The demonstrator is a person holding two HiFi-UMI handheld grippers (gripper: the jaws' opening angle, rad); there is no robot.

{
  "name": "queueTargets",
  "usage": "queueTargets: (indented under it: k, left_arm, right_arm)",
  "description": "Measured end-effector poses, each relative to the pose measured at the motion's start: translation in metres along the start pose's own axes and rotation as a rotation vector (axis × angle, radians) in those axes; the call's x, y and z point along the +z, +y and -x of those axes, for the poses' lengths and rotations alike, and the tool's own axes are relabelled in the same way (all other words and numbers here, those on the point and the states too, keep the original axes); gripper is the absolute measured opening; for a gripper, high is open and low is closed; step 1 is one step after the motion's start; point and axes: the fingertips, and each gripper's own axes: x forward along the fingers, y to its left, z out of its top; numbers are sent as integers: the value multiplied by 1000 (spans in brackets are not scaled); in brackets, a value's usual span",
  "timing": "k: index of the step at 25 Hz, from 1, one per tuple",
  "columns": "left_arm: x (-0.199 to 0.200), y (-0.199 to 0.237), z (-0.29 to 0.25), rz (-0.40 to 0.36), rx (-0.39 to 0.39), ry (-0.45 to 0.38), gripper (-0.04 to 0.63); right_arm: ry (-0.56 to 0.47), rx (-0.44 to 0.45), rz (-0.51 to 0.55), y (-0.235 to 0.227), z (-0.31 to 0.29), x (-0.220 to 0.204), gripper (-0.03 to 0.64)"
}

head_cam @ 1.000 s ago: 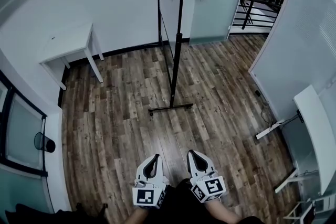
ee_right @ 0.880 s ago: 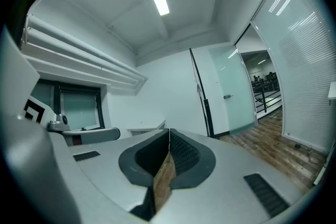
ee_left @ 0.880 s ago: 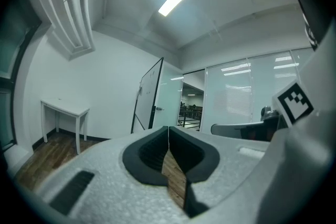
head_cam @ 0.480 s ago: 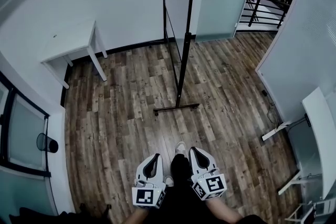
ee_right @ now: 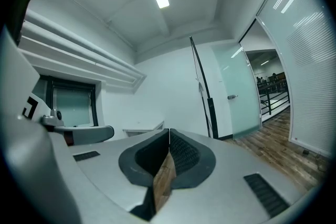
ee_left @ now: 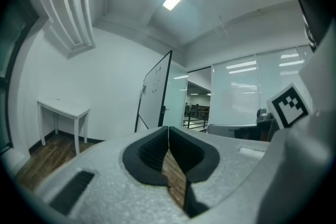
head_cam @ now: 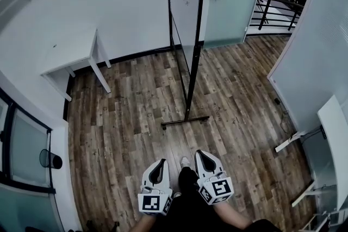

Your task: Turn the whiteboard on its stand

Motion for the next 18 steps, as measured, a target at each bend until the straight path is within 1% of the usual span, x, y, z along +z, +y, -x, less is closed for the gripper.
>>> queueTargets:
  k: [5,10,18]
  left_arm:
    - [12,15,-48,-5,4,-8,18]
    - [19,31,-100,9,14,2,18]
    - [29,50,-188,6,29,22,18]
  right_arm:
    - [7,-2,9,-25,-47,12,15]
    - [29,-6,11,-55,-95,20,15]
    - [57,-37,33,-121,-181,28,15]
